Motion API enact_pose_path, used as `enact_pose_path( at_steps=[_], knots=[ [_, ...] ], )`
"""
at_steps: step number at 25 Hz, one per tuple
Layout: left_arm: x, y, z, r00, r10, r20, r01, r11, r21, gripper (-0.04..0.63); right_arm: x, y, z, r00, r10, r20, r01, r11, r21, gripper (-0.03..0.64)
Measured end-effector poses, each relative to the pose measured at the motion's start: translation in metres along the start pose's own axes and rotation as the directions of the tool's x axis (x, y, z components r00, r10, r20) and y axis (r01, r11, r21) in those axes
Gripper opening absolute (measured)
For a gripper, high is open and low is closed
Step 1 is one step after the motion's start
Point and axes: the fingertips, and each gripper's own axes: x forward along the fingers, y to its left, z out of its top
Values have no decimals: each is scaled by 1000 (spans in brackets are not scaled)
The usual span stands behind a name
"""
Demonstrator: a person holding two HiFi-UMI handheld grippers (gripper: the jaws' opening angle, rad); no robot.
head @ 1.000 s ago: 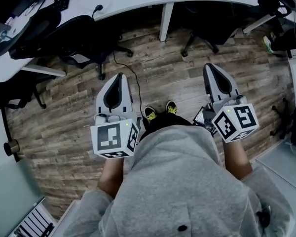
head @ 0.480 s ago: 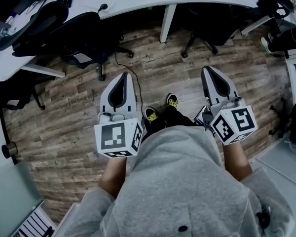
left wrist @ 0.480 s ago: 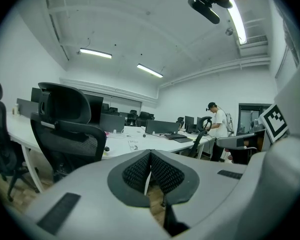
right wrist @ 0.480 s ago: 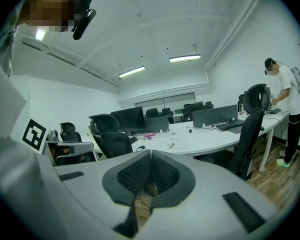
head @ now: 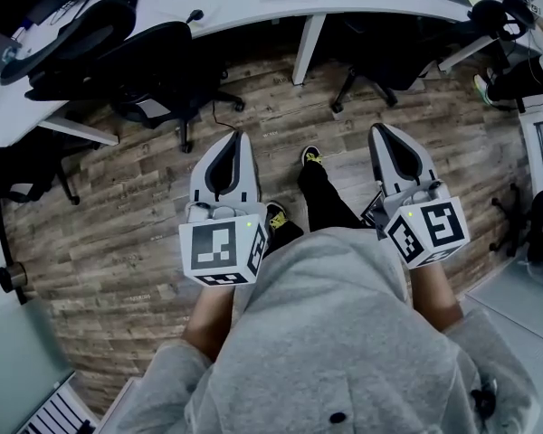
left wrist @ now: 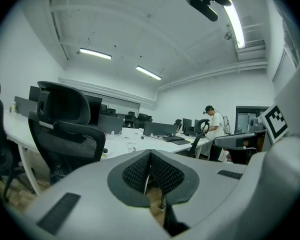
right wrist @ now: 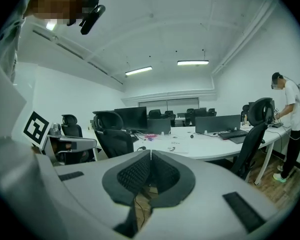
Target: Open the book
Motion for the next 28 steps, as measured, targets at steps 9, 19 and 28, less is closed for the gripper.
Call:
enact_pose_path(
  at_steps=[9, 19, 28],
  knots=[
    [9, 0, -2, 1000, 25, -3, -25, 999, 20, 8, 17, 0, -5, 999, 44, 7, -44, 999, -20, 29],
    [39, -4, -10, 998, 41, -41, -40, 999, 25, 8, 35, -30, -17, 999, 49, -2, -49, 998, 29, 29],
    [79, -13, -7, 997, 25, -69, -22, 999, 43, 8, 53, -62, -21, 999, 38, -8, -37, 997, 61, 29]
  ],
)
